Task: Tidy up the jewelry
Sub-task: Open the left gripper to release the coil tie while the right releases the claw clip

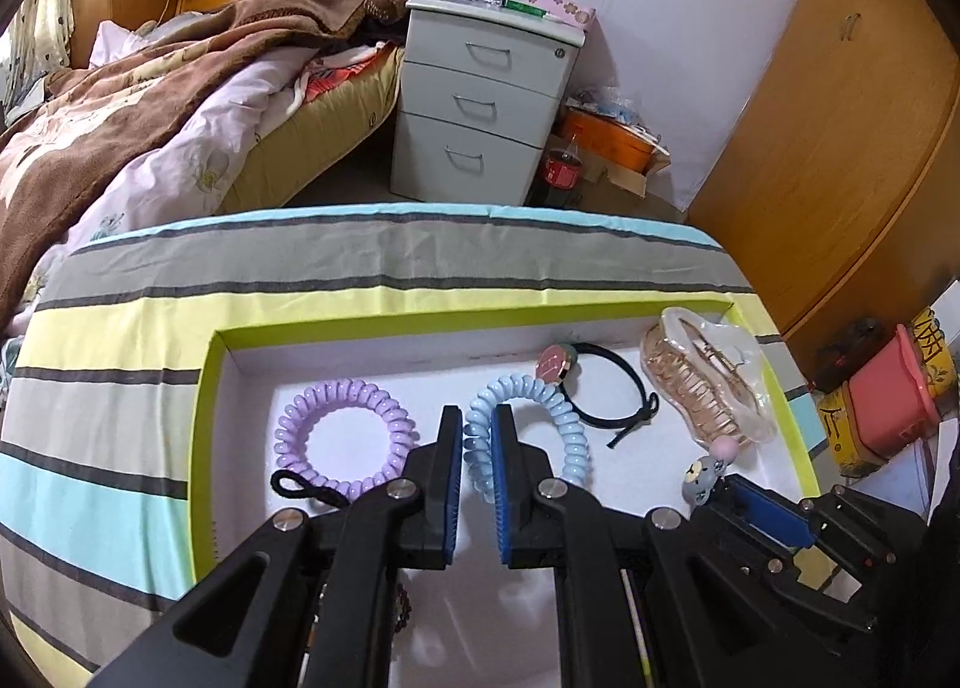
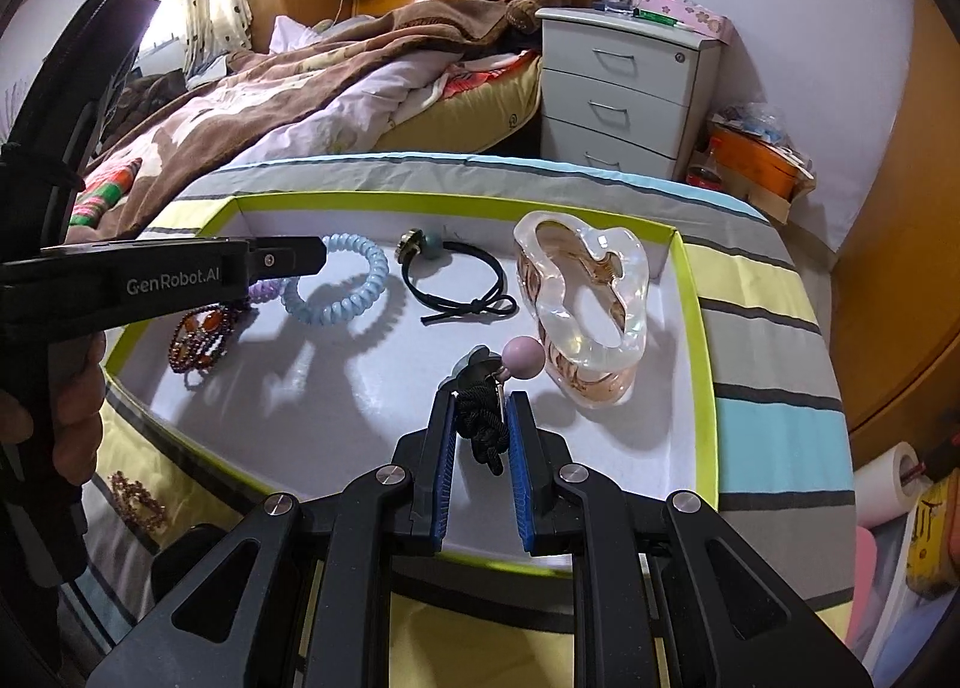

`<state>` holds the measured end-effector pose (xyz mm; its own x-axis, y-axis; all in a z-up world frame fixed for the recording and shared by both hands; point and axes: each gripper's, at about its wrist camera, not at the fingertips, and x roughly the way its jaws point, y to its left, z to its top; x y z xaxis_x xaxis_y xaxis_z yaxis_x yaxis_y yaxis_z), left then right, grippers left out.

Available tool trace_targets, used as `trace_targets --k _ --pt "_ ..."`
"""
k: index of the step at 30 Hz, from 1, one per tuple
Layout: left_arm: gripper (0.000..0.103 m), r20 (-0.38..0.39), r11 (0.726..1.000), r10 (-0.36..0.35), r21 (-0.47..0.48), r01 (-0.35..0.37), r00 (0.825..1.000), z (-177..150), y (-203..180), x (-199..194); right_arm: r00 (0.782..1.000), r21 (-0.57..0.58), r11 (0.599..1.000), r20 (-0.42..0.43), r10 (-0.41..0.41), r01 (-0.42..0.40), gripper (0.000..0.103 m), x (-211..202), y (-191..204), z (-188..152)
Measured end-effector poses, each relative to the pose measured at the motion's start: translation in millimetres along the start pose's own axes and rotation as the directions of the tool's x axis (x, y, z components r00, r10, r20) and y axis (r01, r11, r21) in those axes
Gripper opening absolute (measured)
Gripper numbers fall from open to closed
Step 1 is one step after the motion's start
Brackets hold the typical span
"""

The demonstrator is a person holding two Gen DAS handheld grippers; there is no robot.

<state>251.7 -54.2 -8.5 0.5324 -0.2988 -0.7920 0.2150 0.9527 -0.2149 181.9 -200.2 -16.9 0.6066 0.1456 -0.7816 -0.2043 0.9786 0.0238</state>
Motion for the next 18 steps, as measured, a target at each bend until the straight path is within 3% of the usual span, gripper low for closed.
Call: trace_targets --k 18 --pt "0.010 -0.030 1.000 0.007 -0.017 -0.008 1.000 -1 1 13 1.000 -0.009 1.000 -0.008 -0.017 0.017 0.018 5 1 -1"
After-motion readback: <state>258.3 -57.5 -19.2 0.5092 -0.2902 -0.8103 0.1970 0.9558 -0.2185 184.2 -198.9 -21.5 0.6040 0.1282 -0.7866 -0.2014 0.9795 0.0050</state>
